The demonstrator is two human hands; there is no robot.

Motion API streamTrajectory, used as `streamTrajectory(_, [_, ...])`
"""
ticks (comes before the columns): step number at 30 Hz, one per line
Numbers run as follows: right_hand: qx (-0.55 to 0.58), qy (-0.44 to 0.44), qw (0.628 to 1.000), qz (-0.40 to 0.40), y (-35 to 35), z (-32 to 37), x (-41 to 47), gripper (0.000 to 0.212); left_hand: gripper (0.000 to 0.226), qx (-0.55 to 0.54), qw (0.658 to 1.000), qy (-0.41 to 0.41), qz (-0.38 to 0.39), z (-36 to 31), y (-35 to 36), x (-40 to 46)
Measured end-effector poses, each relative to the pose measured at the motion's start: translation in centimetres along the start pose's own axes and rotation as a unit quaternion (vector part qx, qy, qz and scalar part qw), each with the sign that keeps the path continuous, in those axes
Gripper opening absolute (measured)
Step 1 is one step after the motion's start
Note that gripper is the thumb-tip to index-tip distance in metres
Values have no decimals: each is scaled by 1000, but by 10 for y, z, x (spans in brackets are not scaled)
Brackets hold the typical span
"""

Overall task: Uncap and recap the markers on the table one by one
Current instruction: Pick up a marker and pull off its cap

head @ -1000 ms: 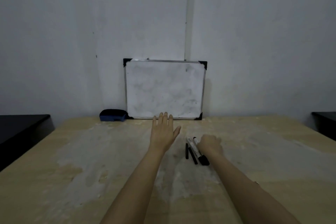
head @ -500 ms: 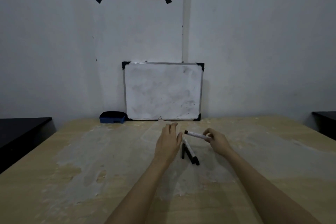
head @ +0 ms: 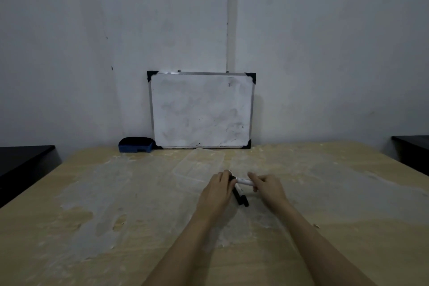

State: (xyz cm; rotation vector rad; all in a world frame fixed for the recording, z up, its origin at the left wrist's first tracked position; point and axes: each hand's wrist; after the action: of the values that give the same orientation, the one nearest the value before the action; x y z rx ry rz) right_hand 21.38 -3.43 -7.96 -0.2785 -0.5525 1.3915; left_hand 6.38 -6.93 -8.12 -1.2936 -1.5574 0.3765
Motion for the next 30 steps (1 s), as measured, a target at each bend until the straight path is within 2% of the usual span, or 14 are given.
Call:
streamTrajectory(3, [-48,16,999,-14,8,-4,1,54,29,35,997,75,-5,5,3,-7])
streamTrajectory(8, [-107,13,994,-12,11,-3,0,52,26,30,993,112,-36,10,6,-13])
streamTrajectory(11, [-101,1,995,-22,14,-3,-1,54,20,11,993,109,-50,8,7,-14])
streamTrajectory(15, [-86,-44,991,-90,20,-4,-4,60,17,-20,994,86,-68,5,5,-15])
streamTrajectory(18, [-106,-87,979,-153,22,-2,-4,55,23,-93,995,22,-29,5,6,-13])
streamTrajectory(21, [-161,-134,949,-235,24,1,-5,42,37,-161,986,-45,-4,1,7,-12])
streamTrajectory(24, [-191,-190,917,-293,21,3,-9,42,45,-220,968,-120,-20,0,5,-11])
streamTrajectory(25, [-186,-192,914,-306,18,1,-8,42,47,-254,953,-161,-41,2,4,-10])
streamTrajectory(27, [-116,-140,932,-312,12,-3,-6,38,49,-289,932,-210,-66,11,-2,-10])
streamTrajectory(30, [-12,-67,950,-306,13,-7,0,33,35,-183,972,-147,-32,21,-6,-17])
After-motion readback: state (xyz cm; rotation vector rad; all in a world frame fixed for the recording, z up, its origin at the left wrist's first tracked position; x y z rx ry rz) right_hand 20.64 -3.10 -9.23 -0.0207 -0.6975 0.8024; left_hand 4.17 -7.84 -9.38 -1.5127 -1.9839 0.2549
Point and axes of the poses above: each hand's wrist, its own x-axis towards the middle knuckle, its own y-axis out of the palm, z = x × y
